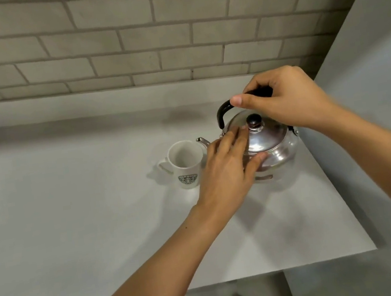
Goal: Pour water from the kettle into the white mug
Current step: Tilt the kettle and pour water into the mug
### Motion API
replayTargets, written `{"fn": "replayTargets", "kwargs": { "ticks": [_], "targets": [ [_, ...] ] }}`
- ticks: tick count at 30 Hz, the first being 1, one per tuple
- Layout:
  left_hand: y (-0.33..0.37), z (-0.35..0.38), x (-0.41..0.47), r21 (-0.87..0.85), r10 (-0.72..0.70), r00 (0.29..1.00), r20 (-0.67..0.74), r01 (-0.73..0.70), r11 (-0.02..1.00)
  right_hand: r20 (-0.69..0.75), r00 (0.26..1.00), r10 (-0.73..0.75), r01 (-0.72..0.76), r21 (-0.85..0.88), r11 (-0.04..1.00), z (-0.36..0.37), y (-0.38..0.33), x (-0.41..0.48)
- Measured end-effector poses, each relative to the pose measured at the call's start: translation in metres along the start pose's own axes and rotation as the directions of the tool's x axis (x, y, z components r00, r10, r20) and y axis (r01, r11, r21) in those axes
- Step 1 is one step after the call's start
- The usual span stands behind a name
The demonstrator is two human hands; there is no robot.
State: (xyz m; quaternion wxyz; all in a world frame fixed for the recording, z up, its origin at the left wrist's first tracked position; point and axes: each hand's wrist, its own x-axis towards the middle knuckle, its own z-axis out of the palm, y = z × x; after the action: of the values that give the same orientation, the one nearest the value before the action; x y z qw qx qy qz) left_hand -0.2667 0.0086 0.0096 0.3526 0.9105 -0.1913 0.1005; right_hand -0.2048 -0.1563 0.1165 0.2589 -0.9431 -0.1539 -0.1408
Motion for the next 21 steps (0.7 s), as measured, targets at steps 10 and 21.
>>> {"fn": "replayTargets", "kwargs": {
  "ticks": [10, 21],
  "targets": [
    [-0.004, 0.017, 0.008, -0.178, -0.075, 0.997, -0.031, 0.069, 0.982, 0.144, 0.987, -0.076, 0.099, -0.161, 0.982, 0.0, -0.023, 0.025],
    [0.0, 0.02, 0.013, -0.286, -0.116, 0.991, -0.071, 0.091, 0.954, 0.257, 0.948, -0.187, 0.242, -0.203, 0.949, -0.008, -0.041, 0.043]
  ]
}}
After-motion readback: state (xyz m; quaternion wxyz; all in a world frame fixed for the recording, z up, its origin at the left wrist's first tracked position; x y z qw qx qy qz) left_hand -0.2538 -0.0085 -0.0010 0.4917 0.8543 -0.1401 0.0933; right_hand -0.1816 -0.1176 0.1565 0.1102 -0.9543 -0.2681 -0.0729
